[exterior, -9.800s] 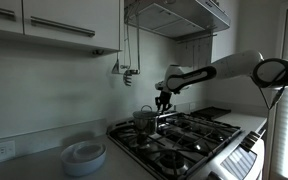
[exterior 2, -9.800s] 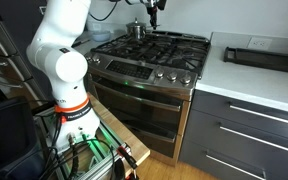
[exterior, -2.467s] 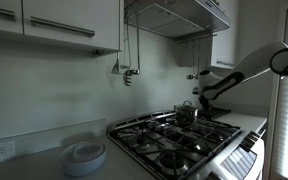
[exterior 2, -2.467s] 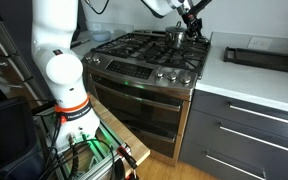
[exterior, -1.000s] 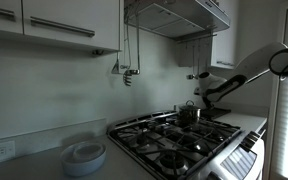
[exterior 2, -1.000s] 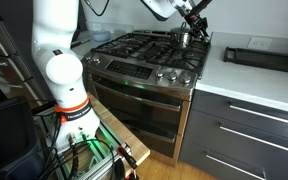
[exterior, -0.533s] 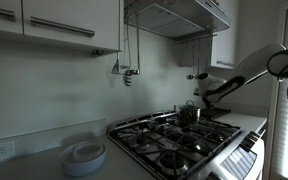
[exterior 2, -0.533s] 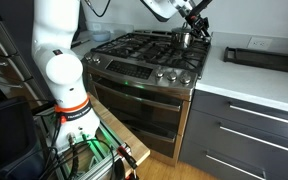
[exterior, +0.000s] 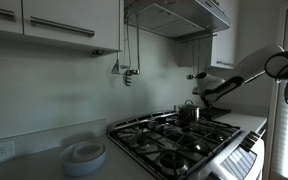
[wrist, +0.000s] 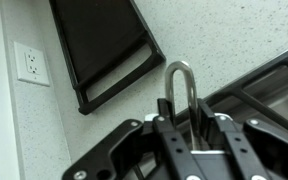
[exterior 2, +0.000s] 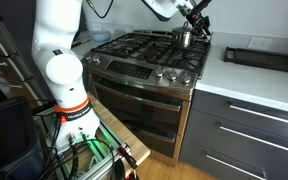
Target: Move the silver pot to the right
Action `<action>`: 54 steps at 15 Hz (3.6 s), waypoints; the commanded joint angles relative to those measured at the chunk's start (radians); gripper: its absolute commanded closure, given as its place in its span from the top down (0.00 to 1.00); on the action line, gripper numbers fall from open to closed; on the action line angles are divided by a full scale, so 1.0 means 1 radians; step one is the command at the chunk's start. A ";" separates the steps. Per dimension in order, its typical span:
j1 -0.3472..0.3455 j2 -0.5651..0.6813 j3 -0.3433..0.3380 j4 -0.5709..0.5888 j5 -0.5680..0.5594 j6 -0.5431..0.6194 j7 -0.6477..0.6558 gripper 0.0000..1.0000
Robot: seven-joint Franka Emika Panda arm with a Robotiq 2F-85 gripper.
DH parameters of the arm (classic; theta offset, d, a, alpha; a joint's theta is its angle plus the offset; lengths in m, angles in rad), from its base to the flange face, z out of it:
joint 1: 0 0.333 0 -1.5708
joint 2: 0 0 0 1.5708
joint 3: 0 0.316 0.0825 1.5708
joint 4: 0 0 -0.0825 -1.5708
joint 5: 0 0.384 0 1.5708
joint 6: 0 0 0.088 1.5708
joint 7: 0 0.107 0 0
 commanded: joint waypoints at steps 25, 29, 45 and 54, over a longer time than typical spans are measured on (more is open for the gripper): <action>-0.015 -0.074 0.088 -0.002 0.098 -0.216 -0.079 1.00; -0.011 -0.086 0.098 0.004 0.171 -0.283 -0.116 1.00; 0.002 -0.195 0.169 -0.012 0.376 -0.323 -0.539 1.00; 0.024 -0.303 0.202 -0.008 0.513 -0.354 -0.881 1.00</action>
